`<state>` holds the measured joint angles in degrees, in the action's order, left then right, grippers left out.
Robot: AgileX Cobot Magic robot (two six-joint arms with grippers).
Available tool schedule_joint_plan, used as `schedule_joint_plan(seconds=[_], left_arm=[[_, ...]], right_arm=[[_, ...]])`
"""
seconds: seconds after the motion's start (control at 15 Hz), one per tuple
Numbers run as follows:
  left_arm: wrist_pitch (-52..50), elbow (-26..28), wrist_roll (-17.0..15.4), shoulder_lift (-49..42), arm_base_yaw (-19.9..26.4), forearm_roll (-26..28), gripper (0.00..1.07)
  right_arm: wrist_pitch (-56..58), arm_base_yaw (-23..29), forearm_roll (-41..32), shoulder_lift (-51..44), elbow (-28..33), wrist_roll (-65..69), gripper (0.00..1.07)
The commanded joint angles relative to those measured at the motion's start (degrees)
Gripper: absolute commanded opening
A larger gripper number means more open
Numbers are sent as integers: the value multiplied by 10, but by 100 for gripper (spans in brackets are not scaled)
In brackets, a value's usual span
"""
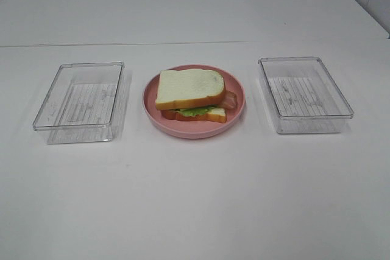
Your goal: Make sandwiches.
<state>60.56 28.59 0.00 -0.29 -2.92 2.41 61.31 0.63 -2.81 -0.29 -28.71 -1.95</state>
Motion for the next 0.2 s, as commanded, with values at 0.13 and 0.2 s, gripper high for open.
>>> schedule_joint_plan(seconds=[0.13,0.2], left_arm=[[-7,-1,3,-11,2,1,79],[-7,-1,3,-11,2,1,79]], right_arm=[[-6,-3,-1,-10,0,-2,78],[-6,-3,-1,-10,0,-2,78]])
